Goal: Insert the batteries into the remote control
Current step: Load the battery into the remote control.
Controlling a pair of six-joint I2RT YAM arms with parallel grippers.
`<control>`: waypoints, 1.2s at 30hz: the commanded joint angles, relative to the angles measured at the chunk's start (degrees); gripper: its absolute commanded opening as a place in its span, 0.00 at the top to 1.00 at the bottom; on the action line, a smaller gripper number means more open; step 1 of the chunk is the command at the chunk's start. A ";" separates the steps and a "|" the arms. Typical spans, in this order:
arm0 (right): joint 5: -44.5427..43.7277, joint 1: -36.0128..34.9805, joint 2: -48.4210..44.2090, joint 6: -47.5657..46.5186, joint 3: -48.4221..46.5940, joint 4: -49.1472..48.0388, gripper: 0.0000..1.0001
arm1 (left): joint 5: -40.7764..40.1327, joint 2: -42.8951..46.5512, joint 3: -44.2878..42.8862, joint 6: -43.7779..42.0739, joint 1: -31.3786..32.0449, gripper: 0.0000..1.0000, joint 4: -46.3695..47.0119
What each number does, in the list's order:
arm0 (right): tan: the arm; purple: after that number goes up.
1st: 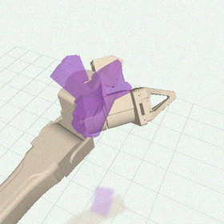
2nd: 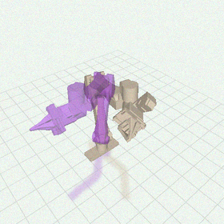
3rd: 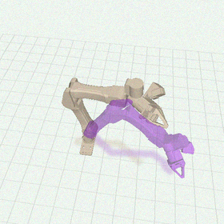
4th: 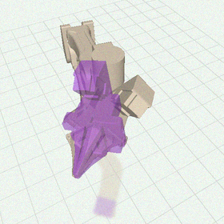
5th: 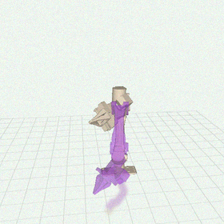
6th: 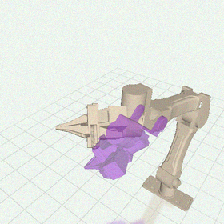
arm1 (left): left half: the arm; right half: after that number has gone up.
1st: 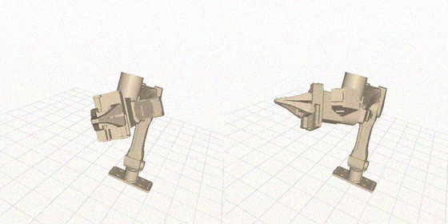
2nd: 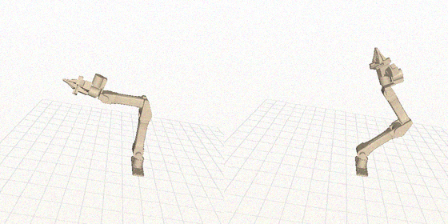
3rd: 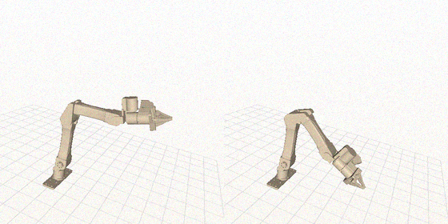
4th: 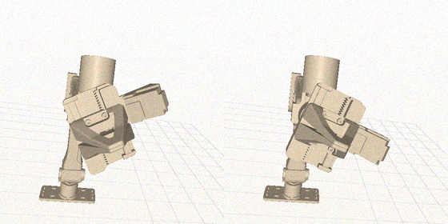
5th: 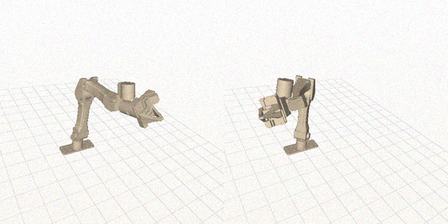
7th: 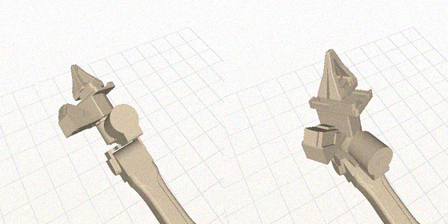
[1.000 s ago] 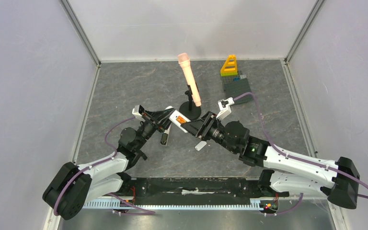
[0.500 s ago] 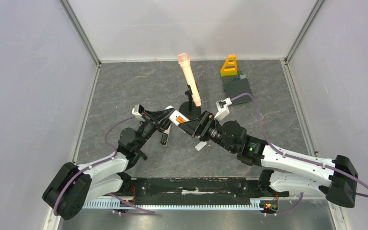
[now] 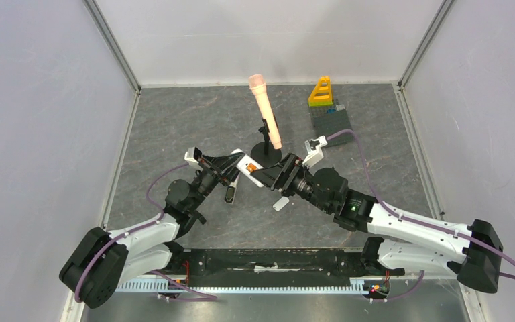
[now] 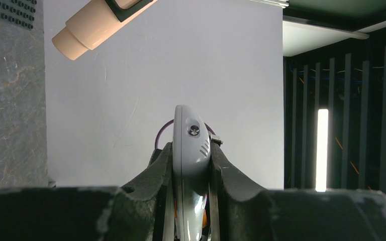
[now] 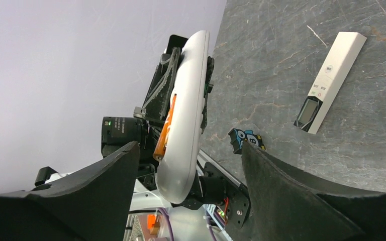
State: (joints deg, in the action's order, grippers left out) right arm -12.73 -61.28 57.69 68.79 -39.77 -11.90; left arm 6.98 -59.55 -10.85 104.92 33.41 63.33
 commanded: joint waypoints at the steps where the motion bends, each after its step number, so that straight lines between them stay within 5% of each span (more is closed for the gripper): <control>1: 0.75 1.19 0.01 0.87 -1.18 -0.84 0.27 | -0.47 1.45 0.30 -3.36 0.18 0.98 2.33; 11: 3.00 2.39 3.12 1.58 -2.68 1.46 0.53 | 0.31 2.04 0.76 -5.62 0.17 0.98 1.01; 15: 3.92 2.57 3.48 1.66 -2.49 1.97 0.75 | 0.28 1.89 0.88 -5.91 0.19 0.98 0.92; 20: 4.03 2.74 3.44 1.34 -2.59 2.45 0.90 | 0.27 1.67 1.01 -6.20 0.21 0.98 0.92; 22: 4.46 2.89 3.50 1.16 -2.85 2.52 0.84 | 0.22 1.77 1.10 -6.48 0.17 0.98 0.83; 27: 5.68 3.34 2.23 0.24 -2.87 2.83 0.35 | 0.38 2.96 1.71 -8.89 0.21 0.98 -0.36; 29: 5.79 3.81 0.70 -0.65 -2.16 3.05 0.24 | 1.16 4.11 1.96 -11.74 0.17 0.98 -2.91; 36: 19.49 8.89 -2.52 -11.86 -1.38 3.73 0.14 | 14.62 6.80 -1.63 -26.77 -0.01 0.98 -11.90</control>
State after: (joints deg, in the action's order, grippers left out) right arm -3.70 -55.27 56.93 65.71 -40.42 -7.94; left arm 11.70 -54.08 -9.08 90.65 33.45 55.51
